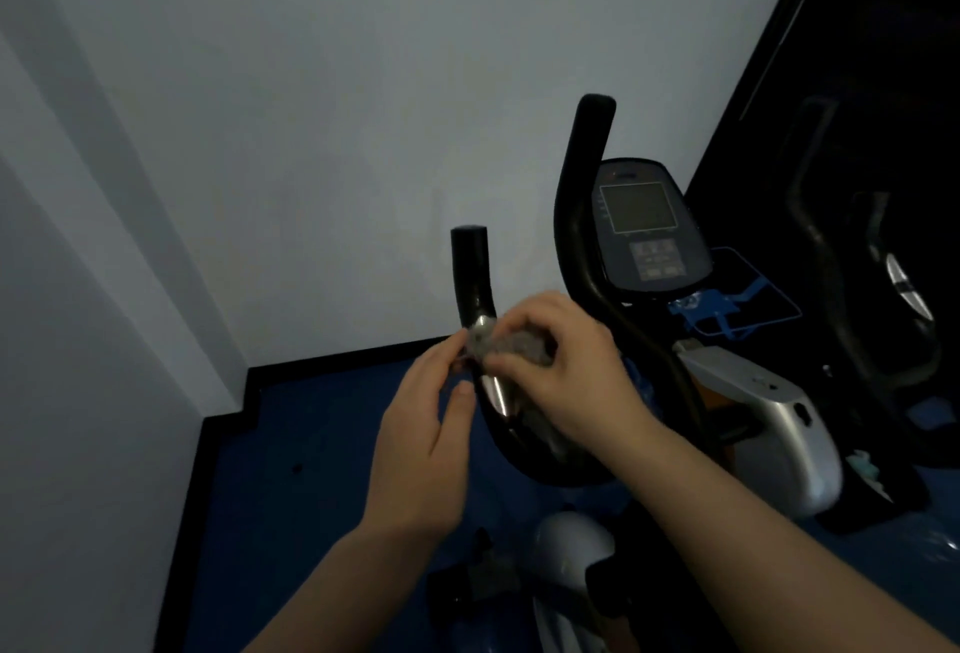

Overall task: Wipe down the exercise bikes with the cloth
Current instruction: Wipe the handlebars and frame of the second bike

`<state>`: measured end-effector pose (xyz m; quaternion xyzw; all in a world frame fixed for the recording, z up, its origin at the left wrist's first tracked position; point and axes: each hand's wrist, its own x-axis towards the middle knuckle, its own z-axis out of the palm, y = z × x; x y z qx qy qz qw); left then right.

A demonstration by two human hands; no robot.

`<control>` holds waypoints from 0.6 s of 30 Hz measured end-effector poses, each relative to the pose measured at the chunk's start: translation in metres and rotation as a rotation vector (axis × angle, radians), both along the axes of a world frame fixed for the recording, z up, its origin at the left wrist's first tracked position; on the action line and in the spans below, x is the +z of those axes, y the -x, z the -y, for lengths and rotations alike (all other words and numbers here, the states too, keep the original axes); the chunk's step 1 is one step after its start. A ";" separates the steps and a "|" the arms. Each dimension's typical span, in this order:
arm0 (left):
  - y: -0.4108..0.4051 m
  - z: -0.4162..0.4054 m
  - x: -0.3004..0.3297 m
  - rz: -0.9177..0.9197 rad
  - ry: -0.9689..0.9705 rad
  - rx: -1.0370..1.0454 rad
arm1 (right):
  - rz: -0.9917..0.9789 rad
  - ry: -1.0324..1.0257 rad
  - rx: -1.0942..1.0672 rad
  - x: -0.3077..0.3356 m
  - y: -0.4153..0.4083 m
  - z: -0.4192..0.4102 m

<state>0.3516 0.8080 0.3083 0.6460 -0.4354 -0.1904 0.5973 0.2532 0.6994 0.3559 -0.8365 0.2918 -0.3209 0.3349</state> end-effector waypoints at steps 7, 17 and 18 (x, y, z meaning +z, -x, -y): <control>-0.011 0.001 0.000 0.092 -0.073 -0.059 | -0.009 0.011 0.043 0.002 -0.004 0.015; -0.017 0.004 0.001 0.140 -0.133 -0.093 | 0.087 0.547 -0.057 0.037 -0.062 0.036; -0.018 0.005 0.001 0.141 -0.132 -0.091 | 0.097 0.436 -0.059 0.048 -0.066 0.042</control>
